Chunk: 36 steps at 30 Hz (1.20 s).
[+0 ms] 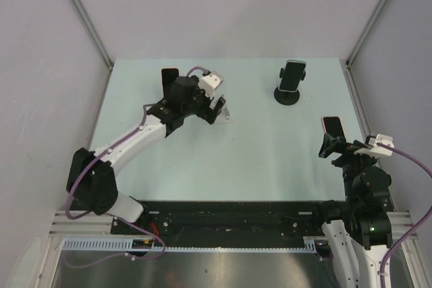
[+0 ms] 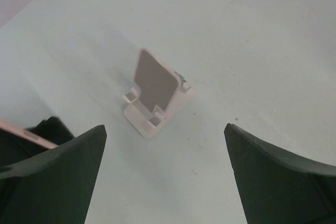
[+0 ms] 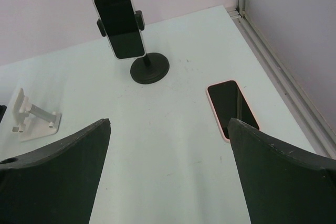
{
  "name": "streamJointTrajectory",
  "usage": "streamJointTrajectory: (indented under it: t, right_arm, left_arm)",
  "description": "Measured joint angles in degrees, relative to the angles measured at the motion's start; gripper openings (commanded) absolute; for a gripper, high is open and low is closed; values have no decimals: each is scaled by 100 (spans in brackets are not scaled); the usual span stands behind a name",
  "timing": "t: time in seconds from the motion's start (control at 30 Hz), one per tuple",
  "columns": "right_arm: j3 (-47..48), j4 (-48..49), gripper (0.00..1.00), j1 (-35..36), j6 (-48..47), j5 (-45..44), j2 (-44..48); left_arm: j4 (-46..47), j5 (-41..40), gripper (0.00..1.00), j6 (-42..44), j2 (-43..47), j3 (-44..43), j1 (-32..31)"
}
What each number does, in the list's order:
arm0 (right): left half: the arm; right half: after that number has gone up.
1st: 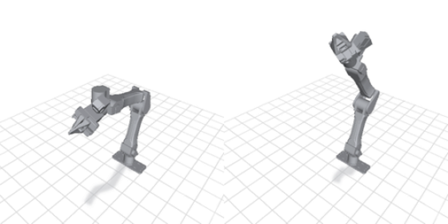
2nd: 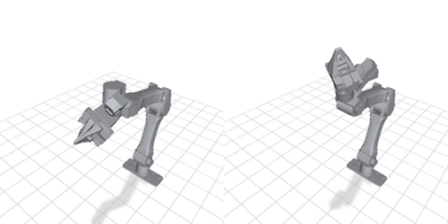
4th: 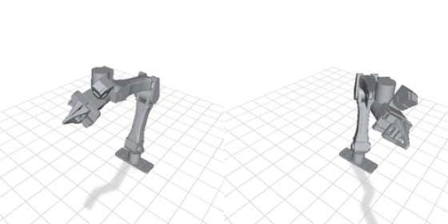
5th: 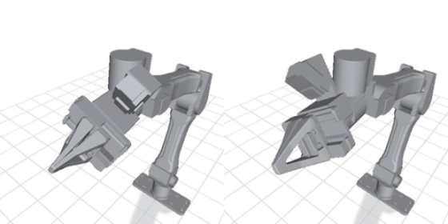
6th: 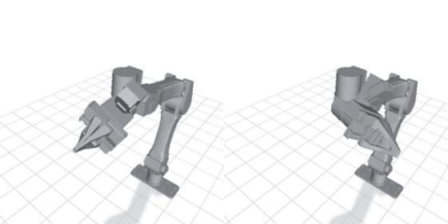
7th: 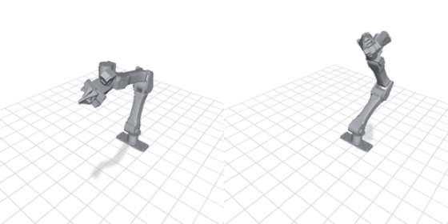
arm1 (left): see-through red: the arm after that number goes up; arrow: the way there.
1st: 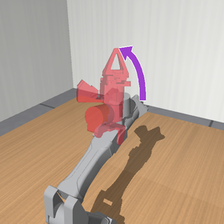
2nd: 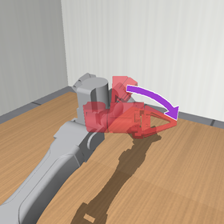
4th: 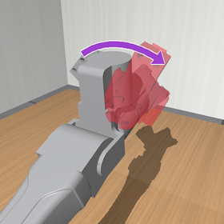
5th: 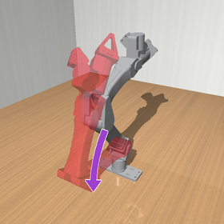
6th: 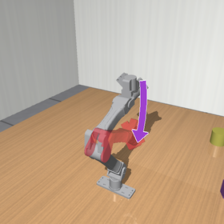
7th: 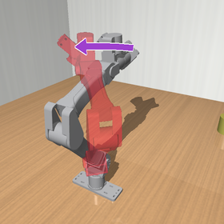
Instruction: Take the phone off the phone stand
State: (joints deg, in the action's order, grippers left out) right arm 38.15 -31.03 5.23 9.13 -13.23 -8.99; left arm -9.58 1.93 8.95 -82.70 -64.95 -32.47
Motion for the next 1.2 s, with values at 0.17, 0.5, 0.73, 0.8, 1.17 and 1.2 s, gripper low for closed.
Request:
streamJointTrajectory:
  t: [0.17,0.5,0.73,0.8,1.17,1.2]
  right_arm:
    - [-11,42,100,98,-20,26,125]
    - [-31,96,100,232,-83,175,122]
    - [-55,138,100,232,-127,302,-4]
    - [-57,142,100,232,-131,326,-46]
    - [-79,225,100,232,-168,385,-199]
    - [-79,223,100,232,-168,387,-210]
  left_arm:
    - [-4,1668,100,1047,-579,-243,450]
    - [26,3998,100,2927,-1834,-1075,1331]
    - [46,4765,100,3486,-2546,-1493,1456]
    - [46,4876,100,3565,-2699,-1600,1456]
    - [46,5302,100,3545,-3407,-2026,1456]
    - [46,5337,99,3501,-3460,-2057,1456]
